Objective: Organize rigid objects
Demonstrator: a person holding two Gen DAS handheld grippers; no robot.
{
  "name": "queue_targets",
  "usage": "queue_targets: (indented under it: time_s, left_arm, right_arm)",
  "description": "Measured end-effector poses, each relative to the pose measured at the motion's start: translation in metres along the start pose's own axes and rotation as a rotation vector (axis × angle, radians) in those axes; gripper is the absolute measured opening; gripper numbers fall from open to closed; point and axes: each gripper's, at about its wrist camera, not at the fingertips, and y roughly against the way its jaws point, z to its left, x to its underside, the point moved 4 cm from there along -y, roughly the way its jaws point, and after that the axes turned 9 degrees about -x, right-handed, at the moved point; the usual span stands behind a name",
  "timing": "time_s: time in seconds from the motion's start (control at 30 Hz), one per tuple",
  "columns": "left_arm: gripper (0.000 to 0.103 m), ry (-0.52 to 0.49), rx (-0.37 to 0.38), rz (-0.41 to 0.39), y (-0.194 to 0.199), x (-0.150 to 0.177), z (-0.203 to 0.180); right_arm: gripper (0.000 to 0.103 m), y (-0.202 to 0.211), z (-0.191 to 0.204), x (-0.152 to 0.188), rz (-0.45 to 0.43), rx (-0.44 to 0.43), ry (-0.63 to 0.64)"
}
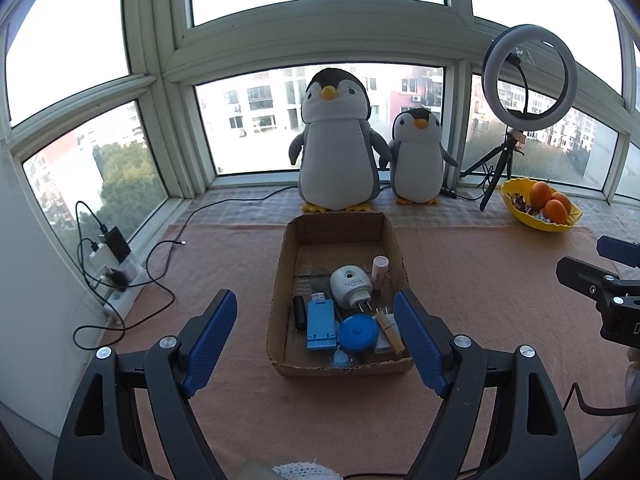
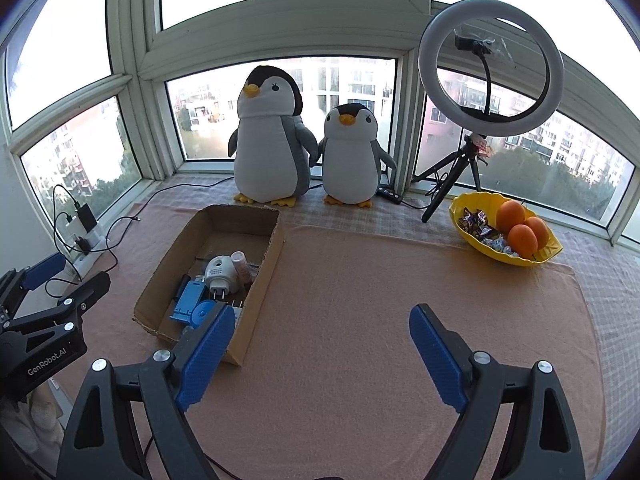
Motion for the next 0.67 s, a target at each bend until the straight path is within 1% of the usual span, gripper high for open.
queue_targets:
  time_s: [0.67]
  left_arm:
    - [0.081, -0.003, -0.008, -0.002, -0.0019, -0.0007, -0.0013]
  right_arm:
    - [0.087, -0.0051, 0.0002, 0.0046, 0.018, -0.005, -0.003]
